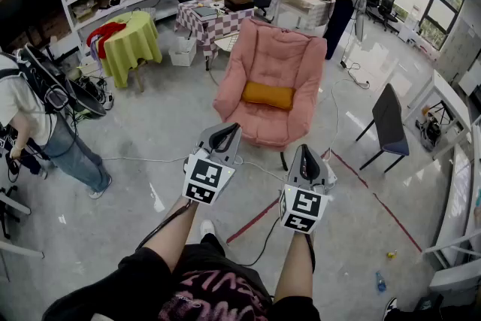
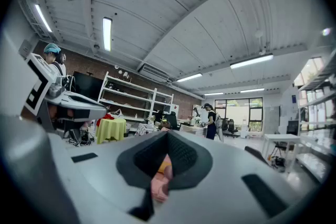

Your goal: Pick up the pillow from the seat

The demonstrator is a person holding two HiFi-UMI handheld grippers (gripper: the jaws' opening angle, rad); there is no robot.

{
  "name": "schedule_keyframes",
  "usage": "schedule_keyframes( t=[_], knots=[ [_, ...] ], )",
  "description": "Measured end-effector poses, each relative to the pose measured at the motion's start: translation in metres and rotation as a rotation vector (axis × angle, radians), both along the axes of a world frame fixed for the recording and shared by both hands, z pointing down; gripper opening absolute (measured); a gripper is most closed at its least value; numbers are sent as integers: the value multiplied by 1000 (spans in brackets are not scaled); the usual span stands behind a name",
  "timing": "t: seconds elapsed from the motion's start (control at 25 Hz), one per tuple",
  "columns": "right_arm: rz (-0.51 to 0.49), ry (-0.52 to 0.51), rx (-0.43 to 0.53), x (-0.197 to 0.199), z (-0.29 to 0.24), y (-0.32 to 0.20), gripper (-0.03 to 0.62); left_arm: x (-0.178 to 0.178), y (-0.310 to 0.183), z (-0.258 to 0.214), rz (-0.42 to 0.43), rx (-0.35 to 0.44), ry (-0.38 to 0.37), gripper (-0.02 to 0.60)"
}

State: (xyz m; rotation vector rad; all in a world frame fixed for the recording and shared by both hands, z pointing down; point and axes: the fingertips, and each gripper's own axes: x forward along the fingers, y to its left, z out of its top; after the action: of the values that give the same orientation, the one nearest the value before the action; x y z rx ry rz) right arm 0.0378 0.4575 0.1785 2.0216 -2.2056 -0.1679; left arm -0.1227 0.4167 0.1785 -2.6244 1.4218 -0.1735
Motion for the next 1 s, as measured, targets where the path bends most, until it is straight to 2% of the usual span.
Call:
schedule_keyframes(
  t=[0.16, 0.4, 0.6, 0.72, 0.88, 1.0],
  knots=[
    [-2, -19, 5, -3, 3, -8, 20, 0, -7, 1, 11, -35, 78, 15],
    [2, -35, -4, 0, 2, -26, 20, -4, -26, 1, -4, -51, 96, 14],
    [5, -35, 6, 3, 5, -39, 20, 0, -40, 8, -1, -56, 73, 14],
    [2, -25, 22, 2, 5, -50, 20, 1, -54, 11, 5, -70, 88, 14],
    [26, -14, 12, 12, 13, -70, 20, 7, -74, 25, 17, -76, 55, 14],
    [37, -19, 1, 15, 15, -88, 20, 8, -93, 31, 22, -96, 59, 14]
  ],
)
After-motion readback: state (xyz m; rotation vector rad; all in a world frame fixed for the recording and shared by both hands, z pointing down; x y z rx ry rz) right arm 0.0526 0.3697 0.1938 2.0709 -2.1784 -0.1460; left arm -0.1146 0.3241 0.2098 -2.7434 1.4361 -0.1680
